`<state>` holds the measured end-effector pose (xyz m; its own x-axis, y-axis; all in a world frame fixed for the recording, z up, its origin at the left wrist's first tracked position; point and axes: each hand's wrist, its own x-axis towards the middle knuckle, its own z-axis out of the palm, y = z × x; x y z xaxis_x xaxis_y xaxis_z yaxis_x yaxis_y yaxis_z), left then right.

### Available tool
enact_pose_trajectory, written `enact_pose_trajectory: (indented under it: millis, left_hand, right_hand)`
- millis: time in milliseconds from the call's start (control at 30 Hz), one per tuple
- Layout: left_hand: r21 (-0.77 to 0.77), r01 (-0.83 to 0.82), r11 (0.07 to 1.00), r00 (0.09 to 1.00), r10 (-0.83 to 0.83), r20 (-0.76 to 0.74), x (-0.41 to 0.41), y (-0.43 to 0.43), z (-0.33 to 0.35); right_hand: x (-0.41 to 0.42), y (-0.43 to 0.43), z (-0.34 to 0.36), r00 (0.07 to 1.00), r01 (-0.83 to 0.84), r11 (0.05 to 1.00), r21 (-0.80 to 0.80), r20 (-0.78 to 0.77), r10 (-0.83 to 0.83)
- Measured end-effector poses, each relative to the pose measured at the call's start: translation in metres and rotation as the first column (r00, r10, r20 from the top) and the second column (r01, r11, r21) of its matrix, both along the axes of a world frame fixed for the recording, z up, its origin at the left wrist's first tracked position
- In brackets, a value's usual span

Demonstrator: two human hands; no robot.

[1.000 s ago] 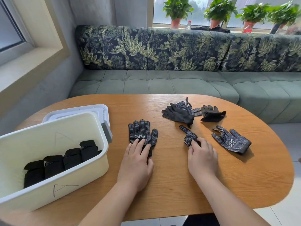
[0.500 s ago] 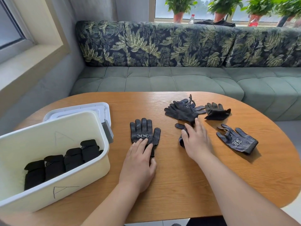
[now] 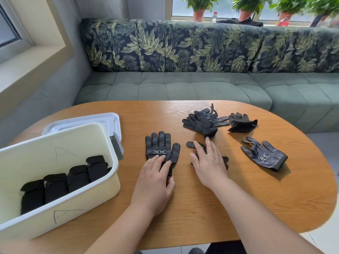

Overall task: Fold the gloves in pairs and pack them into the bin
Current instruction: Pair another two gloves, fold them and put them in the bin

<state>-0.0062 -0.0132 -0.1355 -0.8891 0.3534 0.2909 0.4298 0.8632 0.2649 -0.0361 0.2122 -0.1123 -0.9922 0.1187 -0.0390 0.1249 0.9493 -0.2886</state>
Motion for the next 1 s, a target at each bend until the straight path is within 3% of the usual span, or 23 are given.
enact_pose_trajectory:
  millis: [200, 333, 467, 633, 767, 1000]
  left_hand:
    - [-0.007, 0.059, 0.998, 0.997, -0.059, -0.043, 0.0, 0.0, 0.0]
    - [-0.089, 0.144, 0.985, 0.988, -0.149, -0.042, 0.0, 0.001, 0.0]
    - [-0.232, 0.248, 0.94, 0.961, -0.27, -0.064, -0.005, 0.007, 0.009]
    - [-0.306, 0.33, 0.893, 0.936, -0.352, -0.016, -0.014, 0.01, 0.011]
    - [-0.27, 0.353, 0.896, 0.933, -0.36, 0.027, -0.016, 0.009, 0.01]
    - [-0.228, 0.351, 0.908, 0.936, -0.344, 0.071, -0.016, 0.008, 0.012]
  right_hand:
    - [0.018, 0.001, 0.002, 0.978, -0.169, 0.979, -0.111, -0.141, 0.153]
    - [0.028, 0.017, 0.003, 0.967, 0.002, 0.999, -0.045, -0.253, -0.013]
    - [0.034, 0.051, 0.011, 0.943, 0.305, 0.952, 0.026, -0.152, -0.297]
    - [0.04, 0.084, 0.011, 0.883, 0.468, 0.883, 0.05, 0.011, -0.469]
    - [0.036, 0.083, 0.009, 0.863, 0.497, 0.866, 0.059, 0.074, -0.5]
    - [0.028, 0.052, 0.008, 0.922, 0.386, 0.922, 0.044, -0.04, -0.384]
